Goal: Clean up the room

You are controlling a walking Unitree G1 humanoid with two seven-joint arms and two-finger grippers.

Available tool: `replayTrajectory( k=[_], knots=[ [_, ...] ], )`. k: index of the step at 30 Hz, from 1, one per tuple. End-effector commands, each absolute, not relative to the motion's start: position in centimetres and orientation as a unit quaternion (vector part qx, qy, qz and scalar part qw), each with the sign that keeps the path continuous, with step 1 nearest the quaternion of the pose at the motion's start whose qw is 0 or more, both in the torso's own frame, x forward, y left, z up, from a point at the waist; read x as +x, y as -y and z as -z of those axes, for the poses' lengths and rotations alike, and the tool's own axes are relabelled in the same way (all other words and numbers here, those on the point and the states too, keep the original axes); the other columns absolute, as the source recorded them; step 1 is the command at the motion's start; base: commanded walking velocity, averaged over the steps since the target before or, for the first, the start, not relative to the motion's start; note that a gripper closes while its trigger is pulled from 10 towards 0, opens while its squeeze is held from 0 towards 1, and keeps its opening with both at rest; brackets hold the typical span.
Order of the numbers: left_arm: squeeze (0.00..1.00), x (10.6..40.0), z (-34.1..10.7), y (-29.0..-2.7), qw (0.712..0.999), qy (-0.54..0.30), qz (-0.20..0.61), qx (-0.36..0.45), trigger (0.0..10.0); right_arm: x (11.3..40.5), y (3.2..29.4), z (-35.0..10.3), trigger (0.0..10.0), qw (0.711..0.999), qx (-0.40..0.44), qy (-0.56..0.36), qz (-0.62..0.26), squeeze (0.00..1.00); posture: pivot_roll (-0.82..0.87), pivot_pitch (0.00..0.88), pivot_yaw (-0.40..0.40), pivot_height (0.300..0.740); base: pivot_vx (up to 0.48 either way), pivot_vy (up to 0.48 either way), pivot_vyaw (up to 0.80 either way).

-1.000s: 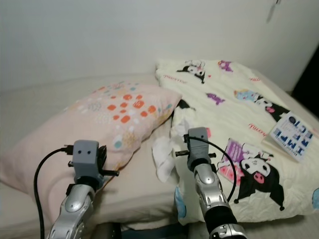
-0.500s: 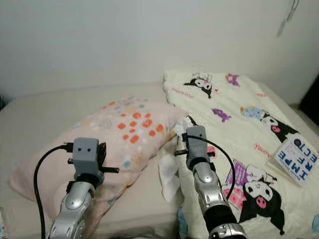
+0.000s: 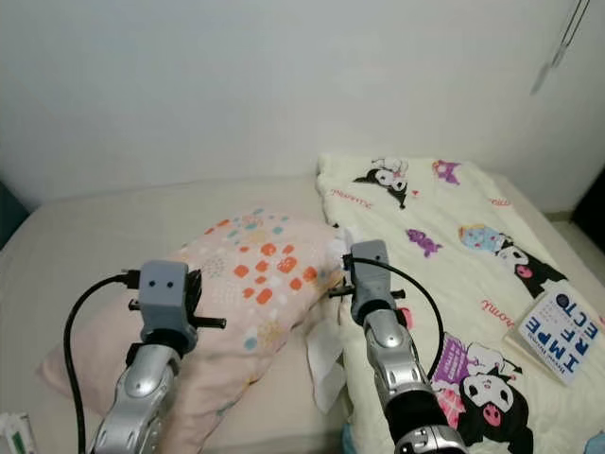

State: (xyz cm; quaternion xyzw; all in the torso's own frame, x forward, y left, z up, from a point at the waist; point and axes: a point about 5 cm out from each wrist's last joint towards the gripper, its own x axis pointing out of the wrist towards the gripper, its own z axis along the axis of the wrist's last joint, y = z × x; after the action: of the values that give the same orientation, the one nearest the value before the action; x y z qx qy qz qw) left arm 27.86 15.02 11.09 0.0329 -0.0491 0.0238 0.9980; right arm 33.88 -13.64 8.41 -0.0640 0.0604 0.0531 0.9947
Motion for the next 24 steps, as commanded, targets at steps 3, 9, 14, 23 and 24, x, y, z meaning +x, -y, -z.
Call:
replayTrajectory(
  k=[3, 9, 14, 23, 24],
  knots=[
    [0.00, 27.6, -10.0, -15.2, 0.999, 0.021, -0.023, 0.039, 10.0, 33.3, 13.6, -7.1, 10.0, 0.993, -0.062, -0.090, -0.054, 0.00, 0.05, 0.085, -0.031, 0.740, 0.000, 0.000, 0.00],
    [0.00, 27.6, -9.4, -15.1, 0.998, 0.012, -0.026, 0.053, 10.0, 33.0, 13.7, -6.5, 10.0, 0.991, -0.072, -0.099, -0.053, 0.00, 0.05, 0.075, -0.028, 0.740, 0.000, 0.000, 0.00],
    [0.00, 27.5, -8.5, -15.3, 0.997, -0.009, -0.032, 0.066, 10.0, 32.7, 13.7, -5.9, 10.0, 0.990, -0.077, -0.108, -0.053, 0.00, 0.05, 0.068, -0.029, 0.740, 0.000, 0.000, 0.00],
    [0.00, 26.9, -7.4, -15.8, 0.996, -0.025, -0.030, 0.086, 10.0, 32.4, 13.7, -5.3, 10.0, 0.988, -0.086, -0.118, -0.055, 0.00, 0.05, 0.070, -0.030, 0.740, 0.000, 0.000, 0.00],
    [0.00, 26.9, -7.4, -15.8, 0.996, -0.025, -0.030, 0.086, 10.0, 32.4, 13.7, -5.3, 10.0, 0.988, -0.086, -0.118, -0.055, 0.00, 0.05, 0.070, -0.030, 0.740, 0.000, 0.000, 0.00]
  ],
)
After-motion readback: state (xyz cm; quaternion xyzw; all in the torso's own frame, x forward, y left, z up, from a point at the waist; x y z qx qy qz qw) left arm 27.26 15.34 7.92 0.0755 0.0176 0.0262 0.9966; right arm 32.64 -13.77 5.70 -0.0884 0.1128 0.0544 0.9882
